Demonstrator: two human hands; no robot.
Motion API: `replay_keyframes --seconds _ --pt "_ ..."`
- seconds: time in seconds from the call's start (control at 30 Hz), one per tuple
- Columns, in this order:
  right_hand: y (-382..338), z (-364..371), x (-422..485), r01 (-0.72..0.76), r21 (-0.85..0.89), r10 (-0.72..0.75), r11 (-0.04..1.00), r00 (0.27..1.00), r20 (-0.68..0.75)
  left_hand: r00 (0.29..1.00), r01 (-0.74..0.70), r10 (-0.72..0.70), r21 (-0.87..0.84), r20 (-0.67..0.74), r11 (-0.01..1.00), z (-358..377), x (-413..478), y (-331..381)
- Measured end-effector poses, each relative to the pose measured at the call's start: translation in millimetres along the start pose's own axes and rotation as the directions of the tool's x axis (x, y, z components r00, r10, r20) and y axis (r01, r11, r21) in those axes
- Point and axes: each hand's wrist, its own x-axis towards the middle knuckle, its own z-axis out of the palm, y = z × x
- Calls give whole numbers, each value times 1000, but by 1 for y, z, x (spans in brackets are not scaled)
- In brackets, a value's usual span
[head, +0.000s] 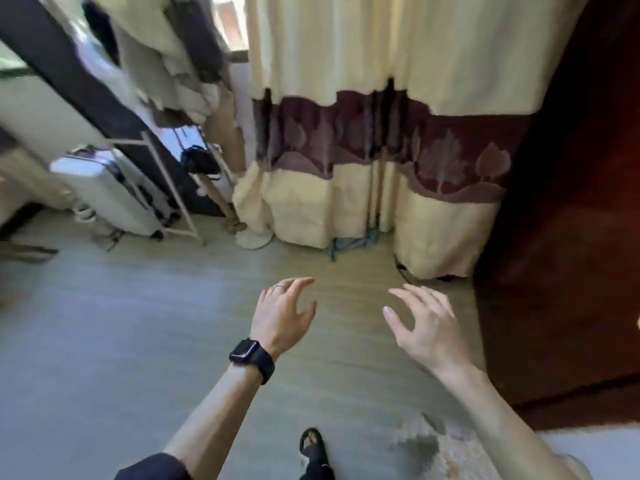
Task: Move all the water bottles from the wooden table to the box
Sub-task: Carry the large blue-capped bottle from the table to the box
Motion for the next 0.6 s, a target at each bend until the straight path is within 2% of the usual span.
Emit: replay_keyframes --seconds 0.07,0.13,0.3,0.4,0.6 --pt "-66 26 26 183 24 -184 983 981 60 983 137 -137 -11 -122 991 -44 -21 -52" --pt "-135 50 41 348 59 -353 936 930 106 937 253 -256 -43 -238 966 -85 -47 -100" --pt "-310 107 53 663 155 -680 733 719 141 738 511 -503 -115 -450 852 -181 -116 -220" --pt "-411 141 57 761 197 -786 618 607 116 632 601 -561 -118 -534 790 -238 -150 -290" --pt "-580 192 78 832 253 -867 494 495 63 484 689 -590 -135 -646 713 -343 -190 -405"
